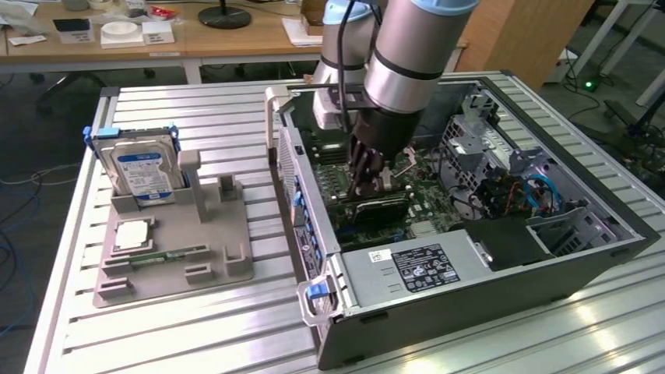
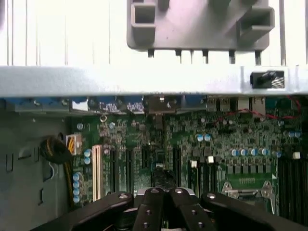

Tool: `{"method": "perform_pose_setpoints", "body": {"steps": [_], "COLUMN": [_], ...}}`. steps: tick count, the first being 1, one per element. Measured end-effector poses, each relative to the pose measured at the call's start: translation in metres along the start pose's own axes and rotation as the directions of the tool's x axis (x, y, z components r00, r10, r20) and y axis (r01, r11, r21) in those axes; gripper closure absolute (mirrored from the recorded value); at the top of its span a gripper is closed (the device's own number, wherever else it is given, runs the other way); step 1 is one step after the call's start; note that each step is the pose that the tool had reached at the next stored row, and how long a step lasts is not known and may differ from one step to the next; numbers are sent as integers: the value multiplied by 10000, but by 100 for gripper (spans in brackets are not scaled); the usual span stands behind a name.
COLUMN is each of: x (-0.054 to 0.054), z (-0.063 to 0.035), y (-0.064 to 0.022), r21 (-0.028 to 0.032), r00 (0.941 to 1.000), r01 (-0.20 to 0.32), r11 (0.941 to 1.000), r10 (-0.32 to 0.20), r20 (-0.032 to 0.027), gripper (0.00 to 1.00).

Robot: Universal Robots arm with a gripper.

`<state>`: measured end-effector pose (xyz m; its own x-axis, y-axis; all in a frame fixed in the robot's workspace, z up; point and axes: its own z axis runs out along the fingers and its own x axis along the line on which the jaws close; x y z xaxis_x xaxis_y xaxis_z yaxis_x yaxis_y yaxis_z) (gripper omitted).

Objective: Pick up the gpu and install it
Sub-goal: 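Press down on the gpu until it lock into place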

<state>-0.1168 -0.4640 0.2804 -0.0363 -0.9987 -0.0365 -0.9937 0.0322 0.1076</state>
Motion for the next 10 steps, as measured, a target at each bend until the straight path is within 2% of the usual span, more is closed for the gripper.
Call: {"method": "perform_pose_setpoints", "body": {"steps": [1,5,8,10], "x": [-1,-2,-3,-5], "z": [-1,-12,-29,-45], "y": [-7,-46,-69,-91], "r21": [-175,-808,-1286,-1580], "r00": [10000,10000,10000,10000], "r01": [-7,-32,-55,-66], "r11": [9998,9967,9917,9874], "r10": [6,30,50,58], "r20": [-4,-26,-44,-55], "gripper": [89,89,89,89]}}
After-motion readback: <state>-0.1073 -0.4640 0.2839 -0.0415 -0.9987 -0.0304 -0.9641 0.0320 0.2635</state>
